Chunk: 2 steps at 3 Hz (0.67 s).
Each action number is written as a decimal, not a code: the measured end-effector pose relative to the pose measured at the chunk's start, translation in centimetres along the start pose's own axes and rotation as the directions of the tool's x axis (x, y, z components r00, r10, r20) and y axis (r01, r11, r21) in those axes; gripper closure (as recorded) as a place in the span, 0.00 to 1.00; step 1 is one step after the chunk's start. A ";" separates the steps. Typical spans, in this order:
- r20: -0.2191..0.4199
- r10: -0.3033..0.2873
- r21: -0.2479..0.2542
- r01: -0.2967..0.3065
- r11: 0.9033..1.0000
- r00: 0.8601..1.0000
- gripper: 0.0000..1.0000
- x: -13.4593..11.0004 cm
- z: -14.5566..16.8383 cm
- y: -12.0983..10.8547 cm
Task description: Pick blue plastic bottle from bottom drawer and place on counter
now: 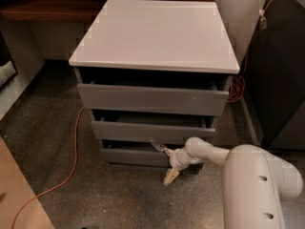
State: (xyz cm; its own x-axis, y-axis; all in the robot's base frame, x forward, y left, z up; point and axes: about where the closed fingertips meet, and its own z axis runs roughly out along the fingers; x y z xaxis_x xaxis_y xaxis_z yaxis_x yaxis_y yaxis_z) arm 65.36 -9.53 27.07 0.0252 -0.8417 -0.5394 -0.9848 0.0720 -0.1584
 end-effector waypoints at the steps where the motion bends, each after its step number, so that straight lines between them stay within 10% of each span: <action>1: -0.013 0.012 0.011 -0.012 1.000 1.000 0.00 1.7 1.2 -1.6; 2: -0.023 0.026 0.020 -0.025 0.999 0.999 0.00 3.2 2.1 -2.7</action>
Offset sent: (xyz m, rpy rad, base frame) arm 0.0483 -0.0311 -0.0408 -0.0293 -0.0092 -0.0605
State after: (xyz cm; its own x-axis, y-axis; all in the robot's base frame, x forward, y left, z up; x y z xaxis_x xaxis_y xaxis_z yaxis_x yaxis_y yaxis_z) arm 68.45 -11.26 24.04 -0.0041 -0.8516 -0.5242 -0.9814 0.1041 -0.1614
